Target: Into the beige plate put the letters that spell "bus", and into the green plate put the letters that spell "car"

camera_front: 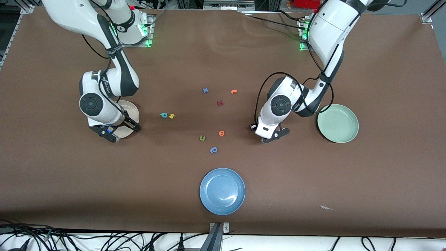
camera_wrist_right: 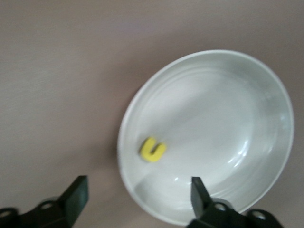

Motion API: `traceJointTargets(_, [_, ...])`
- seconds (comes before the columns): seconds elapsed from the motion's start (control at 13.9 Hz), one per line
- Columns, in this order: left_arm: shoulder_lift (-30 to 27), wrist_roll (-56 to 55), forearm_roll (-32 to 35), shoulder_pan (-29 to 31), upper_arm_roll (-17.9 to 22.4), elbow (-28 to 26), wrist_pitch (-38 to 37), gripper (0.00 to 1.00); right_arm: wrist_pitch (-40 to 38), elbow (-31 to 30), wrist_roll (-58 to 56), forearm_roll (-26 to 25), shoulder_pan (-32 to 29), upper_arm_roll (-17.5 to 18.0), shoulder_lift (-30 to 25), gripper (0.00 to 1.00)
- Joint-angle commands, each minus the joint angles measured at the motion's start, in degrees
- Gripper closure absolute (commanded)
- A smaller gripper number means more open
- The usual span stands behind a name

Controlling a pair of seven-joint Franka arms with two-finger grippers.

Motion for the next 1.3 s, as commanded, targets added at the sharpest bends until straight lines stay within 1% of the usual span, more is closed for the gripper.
traceJointTargets(0.0, [0.89, -1.16, 1.37, -0.2, 0.38, 0.59, -0.35, 0.82, -0.92, 1.22, 11.13, 0.04, 0.57, 5.12, -0.21, 0.0])
traceJointTargets(0.07, [0.63, -1.16, 1.37, 0.06, 0.38, 1.03, -0.61, 0.82, -0.31, 1.22, 16.23, 0.04, 1.44, 6.79, 0.23, 0.01])
traceJointTargets(0.29, [0.28, -0.99, 1.37, 0.41, 0.38, 2.18, -1.75, 0.81, 5.21, -1.93, 27.67, 0.04, 3.37, 7.25, 0.33, 0.17])
traceJointTargets(0.36, [-0.25, -0.73, 1.37, 1.02, 0.38, 2.18, -1.93, 0.81, 7.5, -3.95, 30.14, 0.04, 3.38, 7.25, -0.02, 0.27])
traceJointTargets(0.43, [-1.12, -0.29, 1.28, 1.9, 0.3, 2.35, -3.24, 0.81, 9.61, -5.88, 30.86, 0.04, 3.47, 7.34, -0.46, 0.32])
traceJointTargets(0.5, [-2.35, 0.59, 1.11, 2.87, 0.3, 2.96, -5.6, 0.81, 11.63, -7.64, 31.39, 0.04, 3.38, 7.68, -0.81, 0.35])
traceJointTargets(0.72, [-4.64, 5.76, 0.32, 6.73, -0.05, 7.87, -17.88, 0.81, 18.32, -11.43, 34.47, 0.04, 3.47, 8.92, -0.47, 0.35])
traceJointTargets(0.86, [-6.22, 14.17, -2.83, 10.42, 0.12, 10.78, -27.73, 0.81, 18.6, -11.97, 34.74, 0.04, 3.47, 9.09, -0.47, 0.35])
traceJointTargets(1.08, [-9.21, 25.52, -2.85, 17.53, 0.29, 10.97, -38.11, 0.81, 19.56, -11.97, 34.82, 0.04, 3.47, 9.18, 0.15, 0.35])
traceJointTargets(1.22, [-9.3, 31.68, -0.93, 21.31, 0.65, 10.53, -42.43, 0.81, 19.82, -11.97, 34.74, 0.04, 3.91, 9.27, 0.94, 0.47])
